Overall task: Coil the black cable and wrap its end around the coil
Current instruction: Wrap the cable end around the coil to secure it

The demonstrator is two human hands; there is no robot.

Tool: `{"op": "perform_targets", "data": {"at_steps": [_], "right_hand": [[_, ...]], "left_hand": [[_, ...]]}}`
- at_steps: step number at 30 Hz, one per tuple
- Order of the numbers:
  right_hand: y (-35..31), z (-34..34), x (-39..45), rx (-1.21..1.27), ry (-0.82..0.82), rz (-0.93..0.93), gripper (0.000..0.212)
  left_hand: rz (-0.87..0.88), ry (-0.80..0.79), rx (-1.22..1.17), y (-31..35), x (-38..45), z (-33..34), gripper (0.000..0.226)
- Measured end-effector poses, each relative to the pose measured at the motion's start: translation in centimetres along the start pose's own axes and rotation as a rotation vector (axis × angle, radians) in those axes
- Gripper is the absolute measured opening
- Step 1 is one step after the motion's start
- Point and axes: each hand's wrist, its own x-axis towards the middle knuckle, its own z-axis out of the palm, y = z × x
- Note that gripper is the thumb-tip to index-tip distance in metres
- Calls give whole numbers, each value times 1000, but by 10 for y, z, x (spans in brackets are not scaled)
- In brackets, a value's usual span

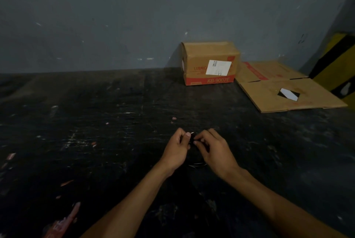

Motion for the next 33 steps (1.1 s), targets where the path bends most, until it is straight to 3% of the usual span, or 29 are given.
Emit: {"op": "perform_targets", "data": {"at_steps": [4,9,13,19,33], "right_hand": [[-4,-5,0,-56,-53,-22,7],[-14,-11,-3,-64,-131,-144,8],[-11,-8,-2,113,-186,36,7],[-17,5,12,677,-134,581,4],[-20,19,12,875,65,902,8]], "left_hand": [[-16,40,18,-1,4,1,27],[-104,230,-1,-6,18,-6,28],[-52,299,-18,-5,19,-8,27],[83,300,97,-1,16,-11,25],[149,302,17,-4,21,-10,20]]}}
